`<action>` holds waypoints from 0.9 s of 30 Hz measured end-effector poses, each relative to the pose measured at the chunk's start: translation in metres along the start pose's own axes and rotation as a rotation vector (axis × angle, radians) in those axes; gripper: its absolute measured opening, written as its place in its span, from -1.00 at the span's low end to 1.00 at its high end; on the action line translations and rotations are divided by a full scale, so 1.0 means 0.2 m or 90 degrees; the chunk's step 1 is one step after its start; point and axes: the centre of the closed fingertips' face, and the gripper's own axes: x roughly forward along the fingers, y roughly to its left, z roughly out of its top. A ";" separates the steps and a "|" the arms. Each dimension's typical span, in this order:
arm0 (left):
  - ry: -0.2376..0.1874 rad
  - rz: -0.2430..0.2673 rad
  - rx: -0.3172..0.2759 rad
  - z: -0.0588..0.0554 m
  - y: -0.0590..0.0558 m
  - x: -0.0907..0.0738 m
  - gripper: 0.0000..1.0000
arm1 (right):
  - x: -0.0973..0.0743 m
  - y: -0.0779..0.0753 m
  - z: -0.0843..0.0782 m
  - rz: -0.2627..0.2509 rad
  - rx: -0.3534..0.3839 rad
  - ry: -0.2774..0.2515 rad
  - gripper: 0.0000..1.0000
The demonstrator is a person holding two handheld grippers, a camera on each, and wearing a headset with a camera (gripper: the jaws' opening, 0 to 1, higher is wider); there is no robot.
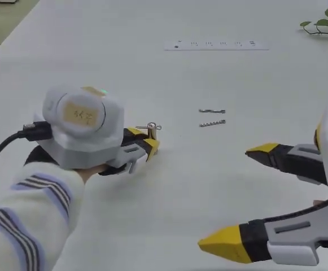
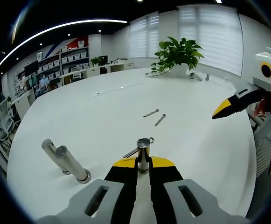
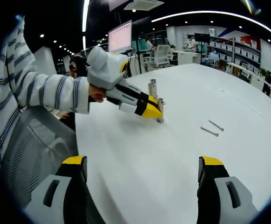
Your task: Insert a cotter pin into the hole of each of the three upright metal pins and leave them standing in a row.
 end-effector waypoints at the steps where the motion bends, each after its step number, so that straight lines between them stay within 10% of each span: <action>1: 0.001 0.001 0.004 0.00 0.00 0.00 -0.85 | 0.00 0.00 0.00 0.001 0.000 0.001 1.00; 27: 0.011 0.015 -0.023 -0.12 0.06 -0.11 -0.59 | -0.01 0.03 0.02 0.002 -0.004 -0.009 1.00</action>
